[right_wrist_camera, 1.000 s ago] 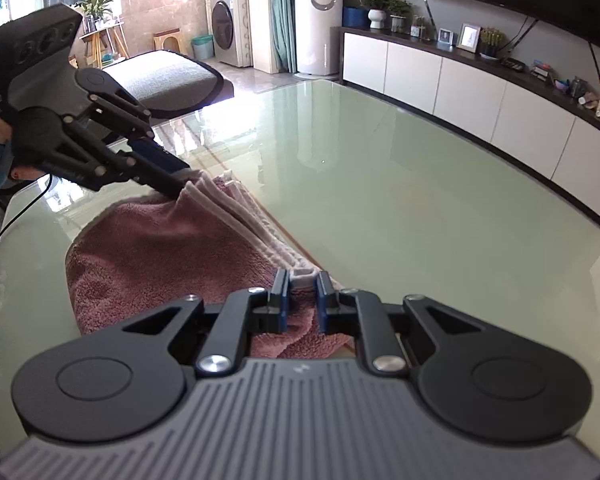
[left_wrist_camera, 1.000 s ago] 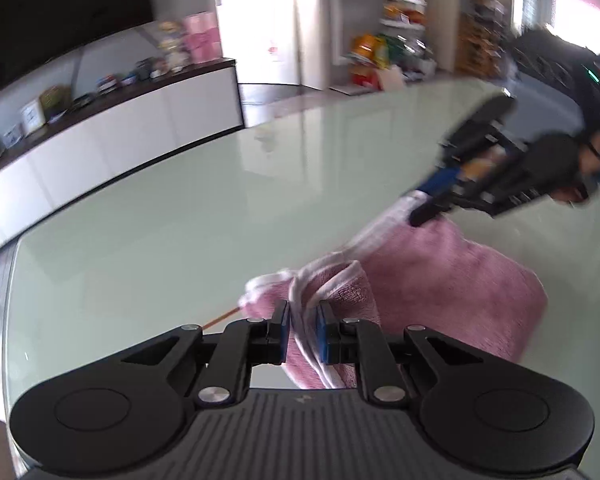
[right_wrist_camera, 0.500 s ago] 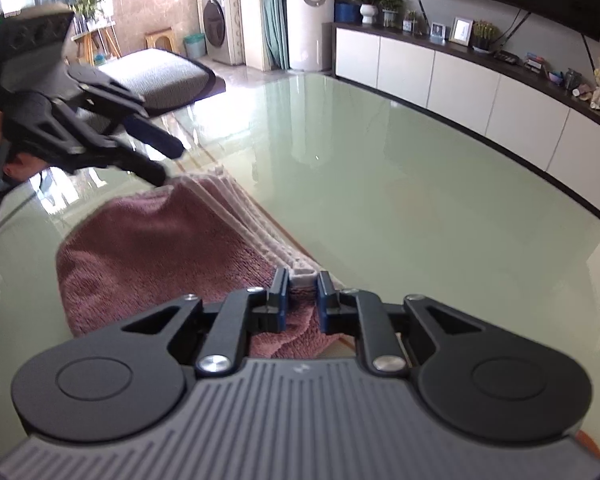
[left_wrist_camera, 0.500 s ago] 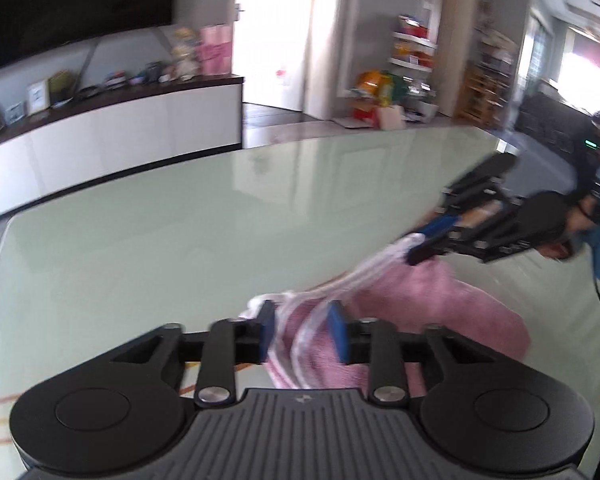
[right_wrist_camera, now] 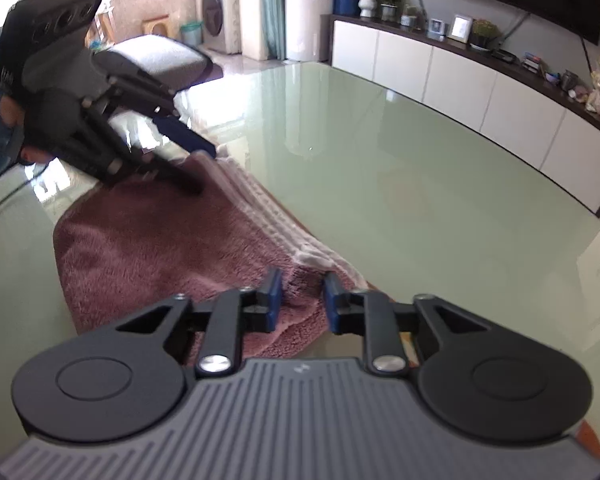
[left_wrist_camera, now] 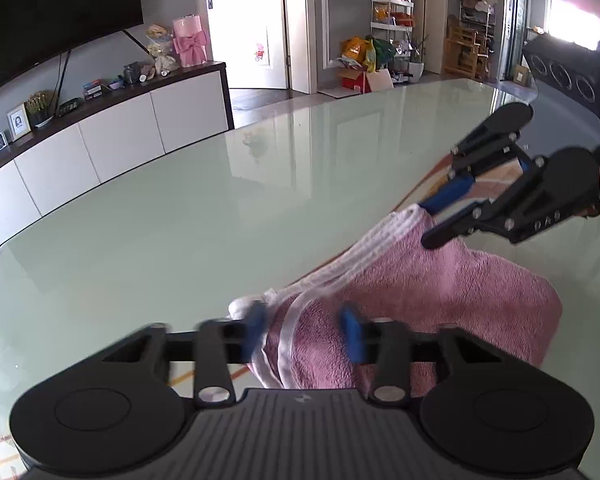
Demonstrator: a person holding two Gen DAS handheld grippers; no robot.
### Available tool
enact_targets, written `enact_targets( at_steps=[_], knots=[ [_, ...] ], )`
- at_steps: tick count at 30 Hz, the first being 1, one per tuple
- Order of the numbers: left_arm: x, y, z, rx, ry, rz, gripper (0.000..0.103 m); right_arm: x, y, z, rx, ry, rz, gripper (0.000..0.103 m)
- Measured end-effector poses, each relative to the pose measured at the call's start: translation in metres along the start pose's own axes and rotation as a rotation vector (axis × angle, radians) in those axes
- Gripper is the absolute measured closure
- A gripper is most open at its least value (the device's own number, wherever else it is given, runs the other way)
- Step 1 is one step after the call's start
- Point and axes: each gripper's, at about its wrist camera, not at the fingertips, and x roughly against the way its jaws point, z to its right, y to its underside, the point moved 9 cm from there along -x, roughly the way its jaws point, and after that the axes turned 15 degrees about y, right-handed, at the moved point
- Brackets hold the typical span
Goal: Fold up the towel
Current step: 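Lay the gripped towel end down with both tools and open them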
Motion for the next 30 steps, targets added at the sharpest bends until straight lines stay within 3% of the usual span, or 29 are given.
enact_targets(
  at_steps=[4, 6, 10, 15, 19, 20, 23, 24, 26, 30],
  knots=[
    [0.002, 0.000, 0.000, 0.009, 0.010, 0.004, 0.087, 0.006, -0.006, 0.004, -0.026, 0.007, 0.053, 0.093],
    [0.009, -0.004, -0.001, 0.019, 0.005, 0.045, 0.088, 0.010, -0.009, 0.010, -0.058, 0.009, 0.082, 0.093],
    [0.010, -0.011, -0.009, 0.053, -0.006, 0.078, 0.088, 0.007, -0.011, 0.015, -0.070, 0.033, 0.077, 0.093],
    [-0.004, -0.005, -0.013, 0.072, -0.041, 0.052, 0.087, -0.006, -0.011, 0.016, -0.077, 0.071, 0.046, 0.092],
    [-0.017, 0.001, -0.016, 0.066, -0.089, 0.013, 0.077, -0.018, -0.007, 0.015, -0.071, 0.101, 0.001, 0.090],
    [-0.018, 0.001, -0.016, 0.061, -0.096, 0.010, 0.071, -0.020, -0.006, 0.015, -0.071, 0.113, -0.008, 0.086],
    [-0.015, 0.000, -0.019, 0.051, -0.155, 0.006, 0.054, -0.020, -0.005, 0.020, -0.081, 0.170, -0.018, 0.060],
    [-0.011, 0.001, -0.021, 0.067, -0.164, 0.006, 0.053, -0.018, -0.004, 0.023, -0.091, 0.186, -0.022, 0.056],
    [-0.003, 0.002, -0.023, 0.090, -0.183, 0.011, 0.051, -0.014, -0.002, 0.027, -0.111, 0.220, -0.031, 0.057],
    [0.018, 0.004, -0.023, 0.087, -0.255, 0.018, 0.051, 0.001, -0.001, 0.030, -0.129, 0.271, -0.020, 0.073]
  ],
)
